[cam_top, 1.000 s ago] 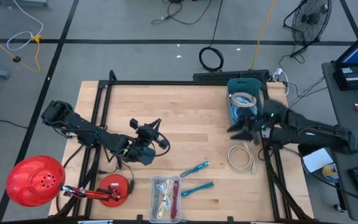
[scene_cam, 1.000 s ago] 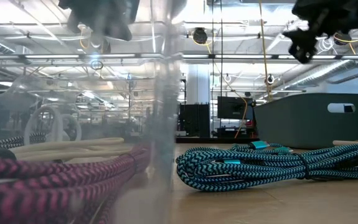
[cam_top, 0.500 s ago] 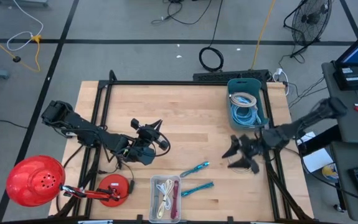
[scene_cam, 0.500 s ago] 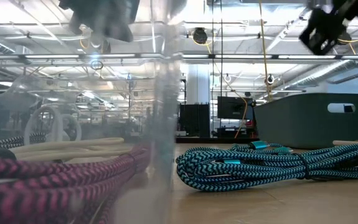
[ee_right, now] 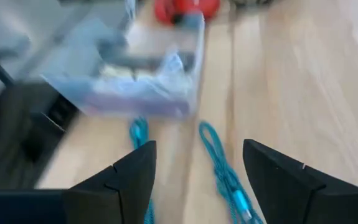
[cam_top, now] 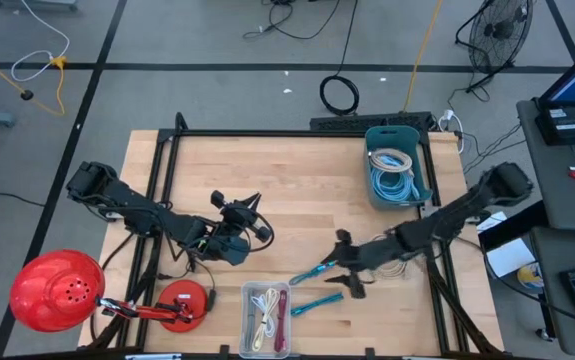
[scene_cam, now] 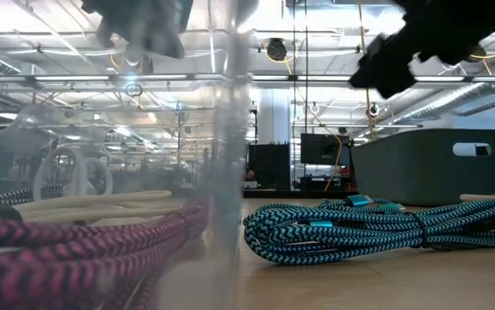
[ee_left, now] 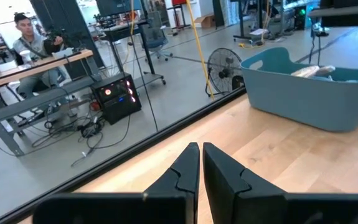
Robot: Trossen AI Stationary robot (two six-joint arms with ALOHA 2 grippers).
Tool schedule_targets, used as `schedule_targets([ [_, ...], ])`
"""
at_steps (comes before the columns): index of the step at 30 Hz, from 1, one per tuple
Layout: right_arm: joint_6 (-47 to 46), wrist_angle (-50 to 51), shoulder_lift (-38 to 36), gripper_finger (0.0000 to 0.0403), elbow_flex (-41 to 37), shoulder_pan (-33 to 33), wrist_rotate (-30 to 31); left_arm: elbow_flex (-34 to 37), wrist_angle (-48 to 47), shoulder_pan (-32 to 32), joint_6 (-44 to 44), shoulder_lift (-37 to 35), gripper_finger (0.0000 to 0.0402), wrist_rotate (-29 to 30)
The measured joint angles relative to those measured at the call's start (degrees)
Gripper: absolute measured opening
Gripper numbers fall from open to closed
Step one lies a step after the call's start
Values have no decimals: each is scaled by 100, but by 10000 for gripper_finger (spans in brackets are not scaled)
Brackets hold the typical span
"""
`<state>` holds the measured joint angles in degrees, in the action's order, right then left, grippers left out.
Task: Pick & Place USB Port
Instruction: Put the top blue charger cable into the transparent bin
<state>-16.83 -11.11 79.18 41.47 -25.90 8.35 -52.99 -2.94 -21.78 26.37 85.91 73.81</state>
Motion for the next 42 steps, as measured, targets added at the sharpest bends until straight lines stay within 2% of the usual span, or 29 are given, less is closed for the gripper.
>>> schedule_targets([
  [3,124,875,444,223,486,202,-145,0,-4,0,-97,0,26,-82],
  [5,229,1095,671,215,624,292,-244,0,-4,0,-152,0,26,-86],
  [10,331,737,1001,199,691,378,-689,0,-31,0,-212,0,26,-145],
  [25,601,142,1961,200,692,758,-524,0,-24,0,-170,0,26,-189],
  [32,380,87,2297,187,698,872,-928,0,-28,-11,-188,0,26,-193],
  [37,252,116,2308,147,700,818,-1044,0,-28,-11,-190,0,26,-195],
  [42,356,71,2253,59,750,742,-1147,0,-28,-11,-190,0,26,-195],
])
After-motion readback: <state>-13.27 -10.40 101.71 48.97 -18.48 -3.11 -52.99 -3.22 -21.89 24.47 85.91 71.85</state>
